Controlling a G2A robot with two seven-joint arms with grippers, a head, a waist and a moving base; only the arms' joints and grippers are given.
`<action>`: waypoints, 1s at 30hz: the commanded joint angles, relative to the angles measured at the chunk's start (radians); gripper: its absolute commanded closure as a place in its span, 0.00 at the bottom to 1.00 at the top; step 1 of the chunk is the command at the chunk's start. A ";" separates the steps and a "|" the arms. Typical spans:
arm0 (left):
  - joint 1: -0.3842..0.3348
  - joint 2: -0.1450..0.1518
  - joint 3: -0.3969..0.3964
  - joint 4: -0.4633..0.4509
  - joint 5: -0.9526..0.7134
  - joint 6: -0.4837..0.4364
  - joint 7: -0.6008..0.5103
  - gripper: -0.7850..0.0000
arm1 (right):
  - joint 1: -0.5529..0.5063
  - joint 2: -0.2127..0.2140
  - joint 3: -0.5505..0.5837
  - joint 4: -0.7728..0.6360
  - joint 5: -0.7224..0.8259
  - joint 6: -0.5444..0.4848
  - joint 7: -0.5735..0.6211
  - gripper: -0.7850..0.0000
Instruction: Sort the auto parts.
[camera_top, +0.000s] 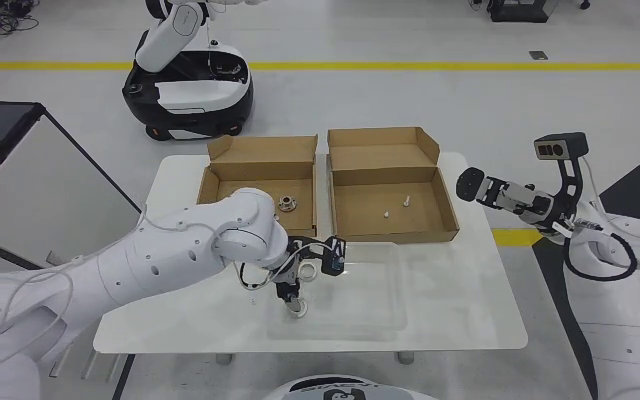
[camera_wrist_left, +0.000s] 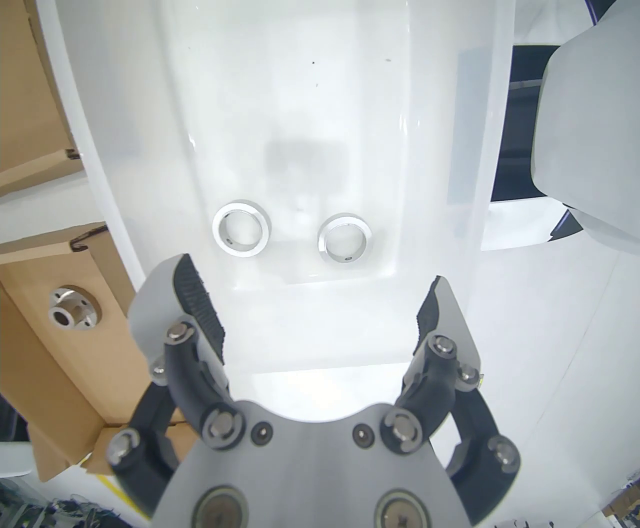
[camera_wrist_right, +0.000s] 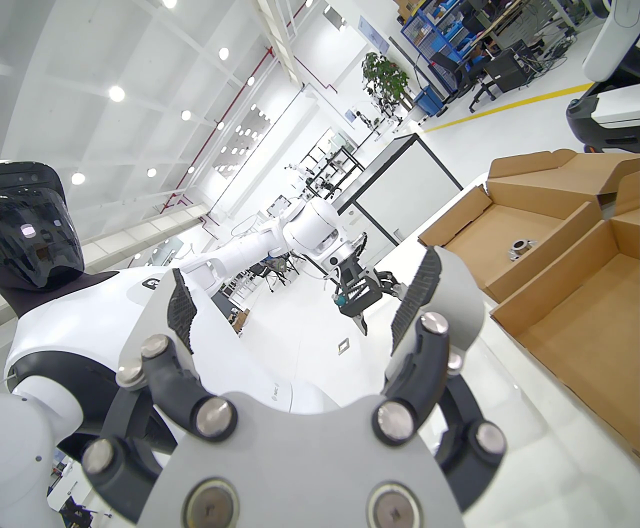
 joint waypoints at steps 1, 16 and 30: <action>0.004 -0.006 0.000 -0.008 0.003 0.020 -0.020 0.00 | 0.000 0.000 0.000 0.000 0.000 0.000 0.000 0.00; -0.003 -0.066 0.000 -0.006 0.021 0.094 -0.093 0.23 | 0.000 0.000 0.000 0.000 0.000 0.000 0.000 0.00; 0.081 -0.111 0.000 0.061 0.101 0.122 -0.122 0.53 | 0.000 0.000 0.000 0.000 0.000 0.000 0.000 0.00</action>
